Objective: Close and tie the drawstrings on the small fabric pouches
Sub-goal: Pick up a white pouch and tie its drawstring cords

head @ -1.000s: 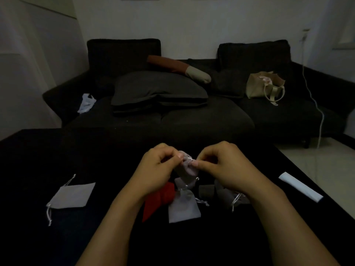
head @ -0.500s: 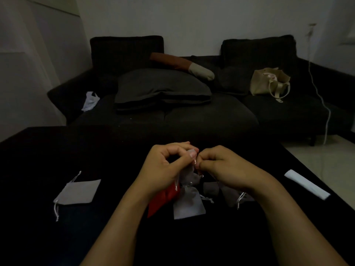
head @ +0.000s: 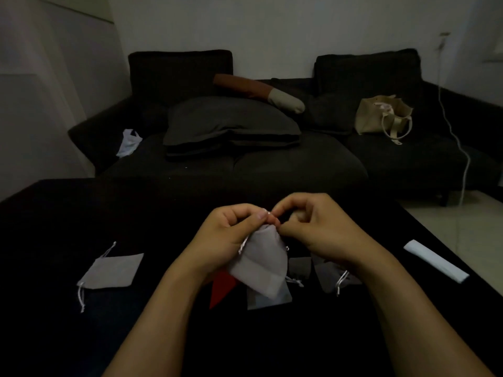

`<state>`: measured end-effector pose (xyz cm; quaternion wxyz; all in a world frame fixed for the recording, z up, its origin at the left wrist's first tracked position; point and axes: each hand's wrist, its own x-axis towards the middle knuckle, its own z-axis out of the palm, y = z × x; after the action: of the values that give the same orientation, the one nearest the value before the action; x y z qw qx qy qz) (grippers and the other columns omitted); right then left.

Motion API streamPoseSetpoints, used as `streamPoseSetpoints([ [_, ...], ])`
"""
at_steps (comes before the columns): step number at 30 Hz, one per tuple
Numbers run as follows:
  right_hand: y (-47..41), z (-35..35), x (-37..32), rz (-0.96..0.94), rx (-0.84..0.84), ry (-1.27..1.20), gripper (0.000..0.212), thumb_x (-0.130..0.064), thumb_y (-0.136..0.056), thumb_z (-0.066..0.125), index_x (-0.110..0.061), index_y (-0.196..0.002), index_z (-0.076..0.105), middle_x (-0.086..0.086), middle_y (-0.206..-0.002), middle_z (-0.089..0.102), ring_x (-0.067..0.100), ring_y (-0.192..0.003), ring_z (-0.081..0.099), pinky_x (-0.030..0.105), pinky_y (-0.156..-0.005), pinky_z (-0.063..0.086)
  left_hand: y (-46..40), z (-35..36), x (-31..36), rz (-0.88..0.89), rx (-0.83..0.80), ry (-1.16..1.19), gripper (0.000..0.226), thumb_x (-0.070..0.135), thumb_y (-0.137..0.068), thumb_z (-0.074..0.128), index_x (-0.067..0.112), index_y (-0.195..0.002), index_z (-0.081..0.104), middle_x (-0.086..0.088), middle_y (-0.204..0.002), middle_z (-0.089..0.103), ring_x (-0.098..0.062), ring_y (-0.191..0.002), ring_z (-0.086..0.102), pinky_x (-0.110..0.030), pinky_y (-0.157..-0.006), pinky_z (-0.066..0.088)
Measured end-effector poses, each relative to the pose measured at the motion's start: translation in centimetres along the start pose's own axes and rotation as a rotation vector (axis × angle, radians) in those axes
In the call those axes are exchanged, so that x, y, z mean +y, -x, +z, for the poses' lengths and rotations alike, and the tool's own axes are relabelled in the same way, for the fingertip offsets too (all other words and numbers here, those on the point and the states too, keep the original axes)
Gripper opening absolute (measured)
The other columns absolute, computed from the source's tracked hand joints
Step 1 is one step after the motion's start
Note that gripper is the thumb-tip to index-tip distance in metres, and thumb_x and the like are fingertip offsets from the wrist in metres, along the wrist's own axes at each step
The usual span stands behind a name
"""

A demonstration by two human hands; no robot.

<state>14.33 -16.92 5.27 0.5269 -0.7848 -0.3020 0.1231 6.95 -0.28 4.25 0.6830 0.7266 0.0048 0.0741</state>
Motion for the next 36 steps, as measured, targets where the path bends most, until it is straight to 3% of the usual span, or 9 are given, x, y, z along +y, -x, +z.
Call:
streamPoseSetpoints([
  [3,0.1,-0.3,-0.2,-0.115,0.004,-0.111,0.02,-0.003,-0.085,0.067,-0.015,-0.1,0.074,0.002,-0.07,0.072,0.013,-0.066,0.065,0.019,-0.061,0.05,0.3,-0.2,0.4,-0.026,-0.061,-0.025,0.02,0.018,-0.096,0.055,0.011,-0.095,0.074,-0.002,-0.091,0.076,-0.008,-0.084,0.07,-0.017,-0.07,0.053],
  [5,0.3,-0.2,-0.1,-0.192,-0.011,-0.128,0.018,-0.01,-0.086,0.071,-0.012,-0.103,0.075,0.013,-0.085,0.075,0.026,-0.078,0.071,0.029,-0.071,0.058,0.4,-0.1,0.4,-0.014,-0.07,-0.036,0.02,0.018,-0.095,0.055,0.014,-0.092,0.074,0.0,-0.087,0.075,-0.007,-0.083,0.07,-0.018,-0.071,0.052],
  [7,0.4,-0.1,-0.1,-0.224,-0.006,-0.115,0.018,-0.01,-0.084,0.074,-0.01,-0.101,0.076,0.019,-0.085,0.075,0.03,-0.076,0.071,0.036,-0.074,0.058,0.3,-0.2,0.4,0.006,-0.057,-0.082,0.019,0.017,-0.095,0.057,0.014,-0.091,0.075,0.0,-0.085,0.075,-0.008,-0.083,0.069,-0.02,-0.072,0.05],
  [13,0.5,-0.2,0.1,-0.237,-0.017,-0.074,0.009,-0.004,-0.081,0.075,-0.004,-0.09,0.075,0.011,-0.08,0.075,0.019,-0.068,0.069,0.027,-0.068,0.058,0.3,-0.4,-0.1,0.075,-0.029,-0.146,0.013,0.019,-0.087,0.064,0.016,-0.087,0.077,-0.003,-0.088,0.077,-0.01,-0.086,0.072,-0.019,-0.073,0.051],
  [17,0.7,0.1,-0.3,-0.231,-0.029,-0.219,0.003,0.001,-0.084,0.069,0.0,-0.087,0.07,0.01,-0.07,0.069,0.011,-0.057,0.06,0.017,-0.056,0.049,0.3,-0.4,-0.1,0.042,-0.014,-0.035,0.018,0.025,-0.082,0.065,0.014,-0.085,0.078,-0.008,-0.089,0.077,-0.013,-0.085,0.072,-0.021,-0.073,0.052],
  [20,0.7,0.5,-0.5,-0.092,-0.072,-0.432,0.011,-0.006,-0.095,0.055,-0.01,-0.086,0.061,0.003,-0.062,0.055,0.004,-0.042,0.038,0.014,-0.037,0.027,0.3,-0.1,0.2,0.009,-0.03,0.149,0.02,0.024,-0.081,0.062,0.011,-0.083,0.077,-0.01,-0.085,0.075,-0.013,-0.079,0.07,-0.021,-0.068,0.055],
  [23,0.5,0.9,-0.8,0.009,-0.12,-0.562,0.016,-0.011,-0.1,0.047,-0.016,-0.086,0.054,0.001,-0.063,0.044,0.004,-0.044,0.026,0.013,-0.037,0.018,0.4,0.3,0.5,-0.031,-0.028,0.318,0.021,0.026,-0.08,0.06,0.012,-0.075,0.075,-0.006,-0.075,0.072,-0.011,-0.068,0.068,-0.02,-0.061,0.055],
  [29,0.4,1.1,-1.0,-0.034,-0.075,-0.394,0.013,-0.007,-0.101,0.046,-0.012,-0.091,0.053,0.002,-0.063,0.043,0.001,-0.044,0.035,0.012,-0.038,0.028,-0.2,1.1,0.1,-0.066,0.077,0.421,0.018,0.03,-0.074,0.064,0.017,-0.067,0.075,-0.003,-0.067,0.068,-0.008,-0.062,0.065,-0.019,-0.057,0.053],
  [36,0.3,0.5,-0.9,-0.069,0.077,-0.299,0.015,-0.001,-0.097,0.049,-0.012,-0.091,0.058,0.003,-0.059,0.041,0.006,-0.047,0.036,0.016,-0.041,0.029,-0.5,0.6,-0.1,-0.034,0.184,0.457,0.012,0.018,-0.079,0.066,0.008,-0.077,0.073,-0.006,-0.07,0.072,-0.012,-0.069,0.071,-0.022,-0.063,0.058],
])
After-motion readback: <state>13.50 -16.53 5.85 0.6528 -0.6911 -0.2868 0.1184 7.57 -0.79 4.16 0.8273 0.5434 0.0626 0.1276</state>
